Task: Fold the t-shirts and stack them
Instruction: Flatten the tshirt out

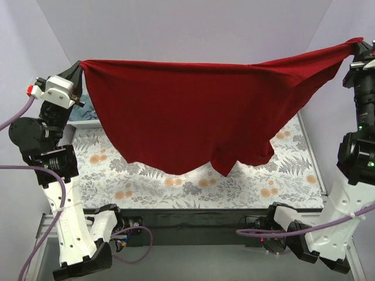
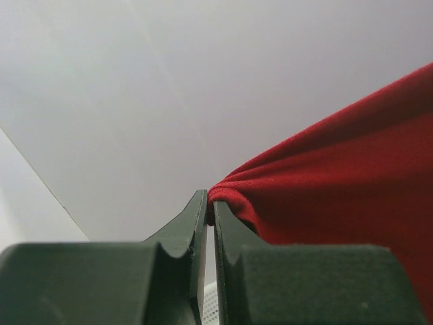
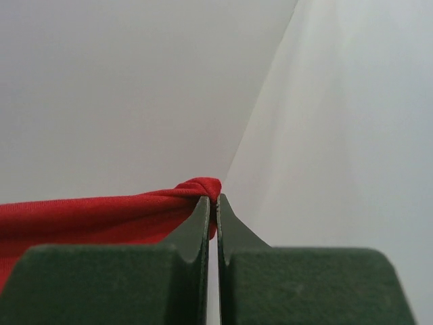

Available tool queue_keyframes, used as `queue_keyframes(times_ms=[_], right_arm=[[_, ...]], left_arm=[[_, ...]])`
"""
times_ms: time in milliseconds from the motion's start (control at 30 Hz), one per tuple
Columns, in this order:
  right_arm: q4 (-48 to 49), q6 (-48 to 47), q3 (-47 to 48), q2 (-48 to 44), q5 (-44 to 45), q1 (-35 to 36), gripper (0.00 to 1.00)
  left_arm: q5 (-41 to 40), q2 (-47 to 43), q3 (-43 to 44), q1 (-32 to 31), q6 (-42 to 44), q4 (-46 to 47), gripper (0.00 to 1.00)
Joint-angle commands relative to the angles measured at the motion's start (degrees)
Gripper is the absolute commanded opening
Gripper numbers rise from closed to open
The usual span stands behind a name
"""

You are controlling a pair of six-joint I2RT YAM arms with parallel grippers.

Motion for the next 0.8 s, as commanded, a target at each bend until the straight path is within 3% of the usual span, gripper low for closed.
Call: queue_keyframes(times_ms=[0,133,300,400,433,467,533,567,633,700,767], right_arm=[[3.1,1.1,-3.4,5.1,-1.9,-0.6,0.01],[3.4,6.2,-5.2,8.3,-10.4,-0.6,0.01],[4.4,13.0,-1.7,18.0,-13.8,-0.5,0.01],[4.8,19.1,7.9,28.4,-18.0,-0.5,0.01],[5.3,20.6,16.2,31.2,-18.8,-0.5,0.01],[6.6,21.8,19.5,33.3,-18.8,-0.4,0.01],[11.4,24.5,25.6,36.3,-14.8,-0.4,0.01],[12.6,25.7,26.6,36.6,-11.4,-0.6,0.01],[20.9,29.7,24.2,33.0,-4.0,-0.9,0.01],[34.1,31.5,15.1,26.9,-1.3,-1.2,0.01],[38.8,31.9,13.4,24.9,-1.1,-1.2,0.01]], left_arm=[[-2.8,3.8,-0.7,0.8,1.7,0.3,0.00],[3.1,8.5,-1.7,0.8,-0.6,2.7,0.00],[6.5,19.3,0.3,0.4,-6.5,8.3,0.00],[3.4,30.9,9.4,-1.1,-7.6,10.8,0.00],[3.3,33.8,13.1,-1.1,-10.0,10.8,0.00],[2.5,37.4,21.6,-1.0,-11.2,10.6,0.00],[0.0,45.5,30.0,-1.0,-13.4,10.6,0.00],[-2.0,47.8,39.2,-1.0,-15.2,10.8,0.00],[-10.0,52.9,46.8,-1.0,-16.2,11.7,0.00],[-14.3,54.3,52.6,-0.8,-16.8,14.0,0.00],[-14.5,52.5,51.2,-0.7,-16.6,17.6,0.00]])
